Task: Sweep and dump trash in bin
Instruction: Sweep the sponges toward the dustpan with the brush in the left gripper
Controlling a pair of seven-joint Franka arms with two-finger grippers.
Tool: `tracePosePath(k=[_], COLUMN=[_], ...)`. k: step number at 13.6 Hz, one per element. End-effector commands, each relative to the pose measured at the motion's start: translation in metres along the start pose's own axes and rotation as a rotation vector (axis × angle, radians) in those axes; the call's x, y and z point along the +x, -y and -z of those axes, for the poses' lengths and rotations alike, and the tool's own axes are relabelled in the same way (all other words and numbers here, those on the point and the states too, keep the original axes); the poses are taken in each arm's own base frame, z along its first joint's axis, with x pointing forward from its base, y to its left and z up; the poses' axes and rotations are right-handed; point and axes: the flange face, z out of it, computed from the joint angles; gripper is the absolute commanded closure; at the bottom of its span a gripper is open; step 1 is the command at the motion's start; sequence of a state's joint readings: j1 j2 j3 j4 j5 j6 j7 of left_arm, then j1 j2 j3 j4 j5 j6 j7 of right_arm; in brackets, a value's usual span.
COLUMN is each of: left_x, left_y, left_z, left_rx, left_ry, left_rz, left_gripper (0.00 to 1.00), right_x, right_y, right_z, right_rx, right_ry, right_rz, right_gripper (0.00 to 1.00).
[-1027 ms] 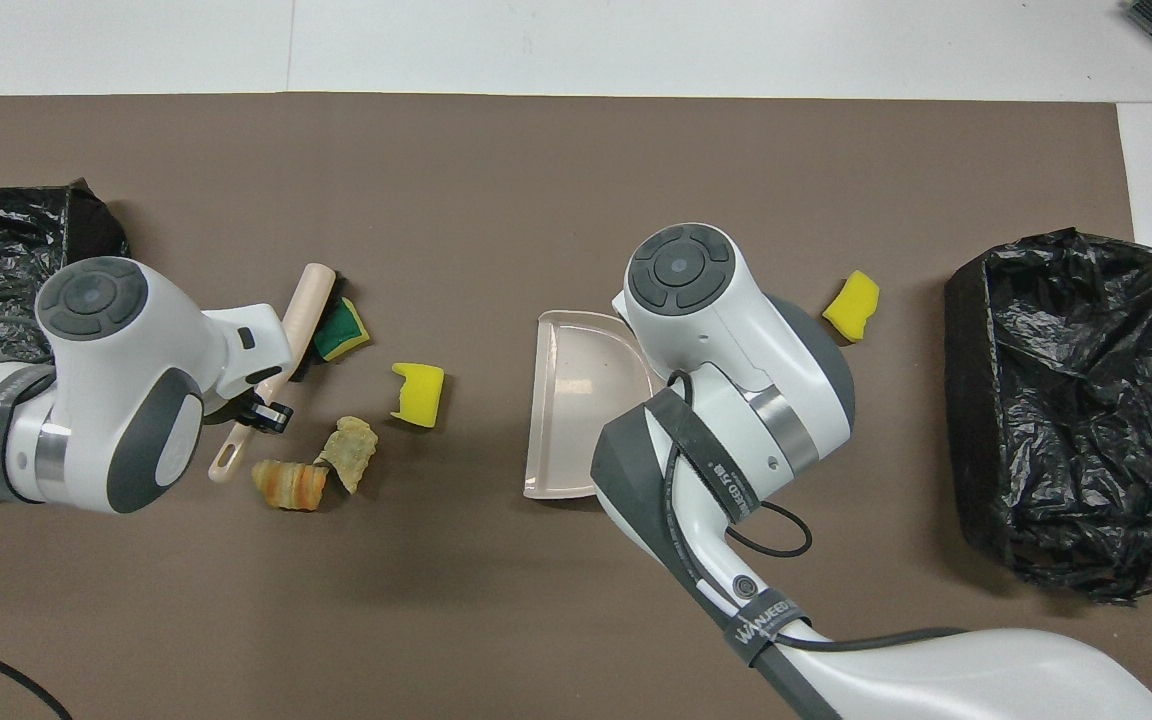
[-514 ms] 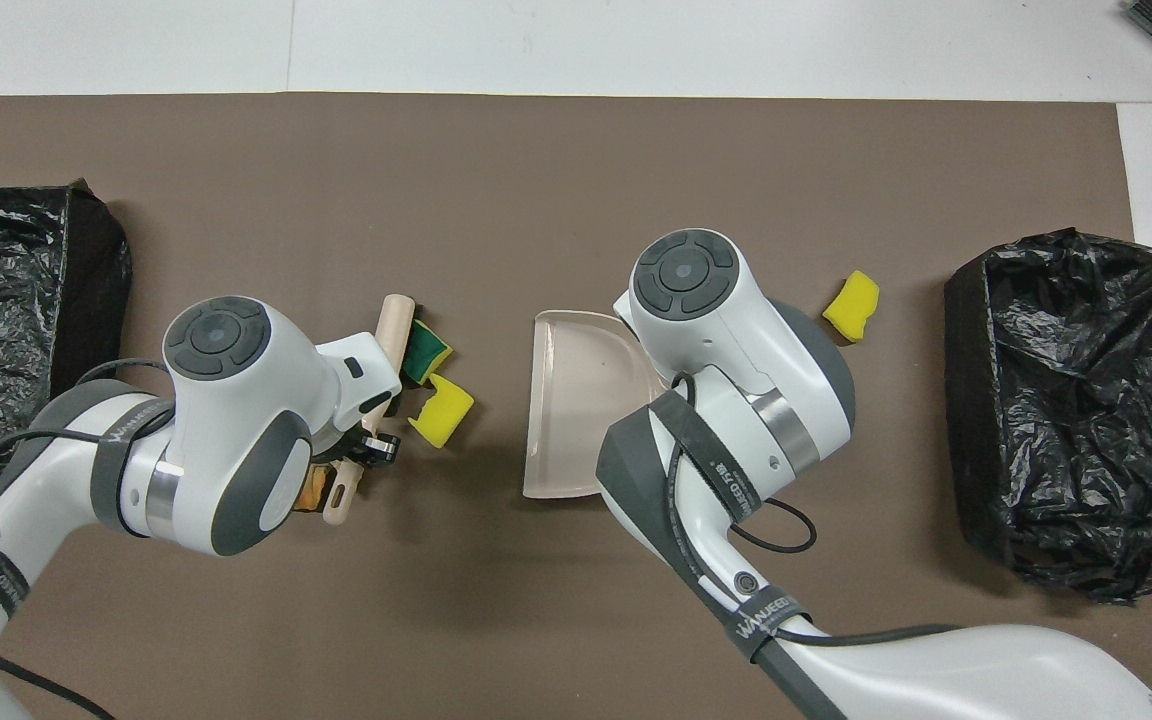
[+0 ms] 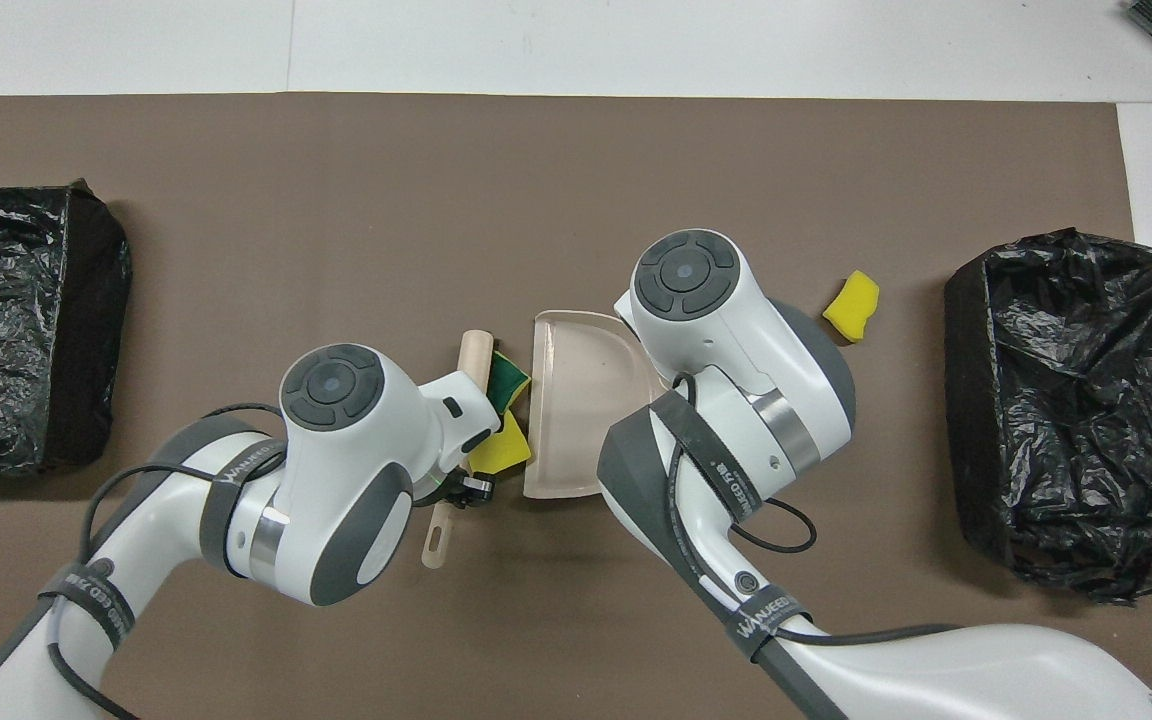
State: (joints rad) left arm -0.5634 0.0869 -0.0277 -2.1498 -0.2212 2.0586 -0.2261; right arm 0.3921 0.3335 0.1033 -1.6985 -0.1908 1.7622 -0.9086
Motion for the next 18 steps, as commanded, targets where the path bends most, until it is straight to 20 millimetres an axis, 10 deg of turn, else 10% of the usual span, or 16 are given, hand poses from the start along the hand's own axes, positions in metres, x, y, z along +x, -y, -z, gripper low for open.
tracePosePath(k=[1, 6, 11, 18], left_x=[-0.013, -0.025, -0.052, -0.089], left_y=[-0.044, -0.057, 0.028, 0.171], left_z=[0.009, 0.073, 0.118, 0.095], left_rx=[-0.039, -0.08, -0.043, 0.146], left_ry=[-0.018, -0.074, 0.049, 0.084], left_rz=[-0.003, 0.057, 0.177, 0.469], left_gripper=[1.0, 1.0, 1.0, 1.0], right_x=[-0.006, -0.006, -0.007, -0.006], right_y=[0.006, 0.006, 0.005, 0.005], right_z=[0.0, 0.0, 0.0, 0.0], right_rx=[-0.015, -0.013, -0.015, -0.015], right_ry=[0.007, 0.008, 0.006, 0.005], right_rz=[0.046, 0.046, 0.046, 0.045], right_gripper=[1.0, 1.0, 1.0, 1.0])
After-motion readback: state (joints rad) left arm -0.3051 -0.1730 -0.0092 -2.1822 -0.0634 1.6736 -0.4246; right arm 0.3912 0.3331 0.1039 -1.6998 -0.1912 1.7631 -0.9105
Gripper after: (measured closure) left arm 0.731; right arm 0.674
